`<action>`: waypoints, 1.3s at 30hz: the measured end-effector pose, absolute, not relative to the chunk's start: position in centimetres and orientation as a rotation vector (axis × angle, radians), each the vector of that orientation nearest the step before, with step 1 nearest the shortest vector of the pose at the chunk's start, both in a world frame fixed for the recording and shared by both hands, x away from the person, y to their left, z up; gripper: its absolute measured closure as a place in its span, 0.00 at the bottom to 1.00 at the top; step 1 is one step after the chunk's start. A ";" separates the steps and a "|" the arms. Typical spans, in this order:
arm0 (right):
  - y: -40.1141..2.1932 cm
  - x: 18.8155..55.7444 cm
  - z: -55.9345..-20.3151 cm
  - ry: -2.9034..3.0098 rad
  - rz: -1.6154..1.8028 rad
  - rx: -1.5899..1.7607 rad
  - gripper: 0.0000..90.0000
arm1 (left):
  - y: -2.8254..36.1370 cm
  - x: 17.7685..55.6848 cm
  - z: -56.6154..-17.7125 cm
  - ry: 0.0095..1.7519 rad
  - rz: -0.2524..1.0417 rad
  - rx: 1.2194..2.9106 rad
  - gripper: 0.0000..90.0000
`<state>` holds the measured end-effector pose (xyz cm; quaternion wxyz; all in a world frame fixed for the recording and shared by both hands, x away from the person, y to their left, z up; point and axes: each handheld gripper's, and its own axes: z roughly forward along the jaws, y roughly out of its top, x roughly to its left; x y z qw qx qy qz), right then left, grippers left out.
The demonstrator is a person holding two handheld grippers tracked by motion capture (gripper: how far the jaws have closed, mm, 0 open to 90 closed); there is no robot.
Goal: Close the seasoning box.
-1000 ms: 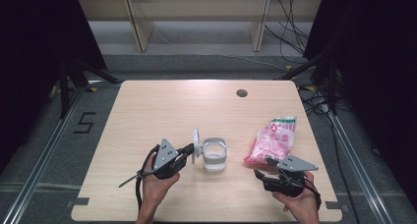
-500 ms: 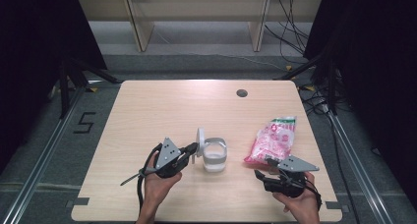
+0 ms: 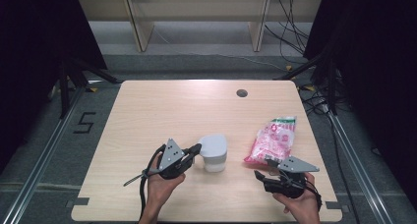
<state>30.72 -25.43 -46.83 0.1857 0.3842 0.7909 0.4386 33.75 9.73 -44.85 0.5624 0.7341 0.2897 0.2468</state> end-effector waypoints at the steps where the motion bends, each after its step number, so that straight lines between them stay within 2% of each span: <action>1: -25.4 30.7 -46.8 2.230 1.239 1.082 0.42 | 9.8 33.7 -44.8 0.680 0.578 1.727 0.99; 5: -25.5 30.8 -46.9 2.226 1.253 1.086 0.42 | 10.0 33.3 -44.9 0.687 0.538 1.712 0.91; 9: -25.4 30.7 -47.0 2.222 1.252 1.103 0.42 | 10.4 33.0 -44.9 0.666 0.473 1.689 0.72; 11: -25.4 30.7 -47.0 2.217 1.242 1.077 0.42 | 10.5 32.8 -44.9 0.658 0.439 1.680 0.69; 13: -25.3 30.7 -47.0 2.227 1.243 1.086 0.42 | 10.6 32.6 -44.9 0.669 0.460 1.691 0.64; 39: -25.5 30.8 -47.2 2.232 1.239 1.087 0.42 | 11.0 31.8 -46.2 0.723 0.475 1.766 0.37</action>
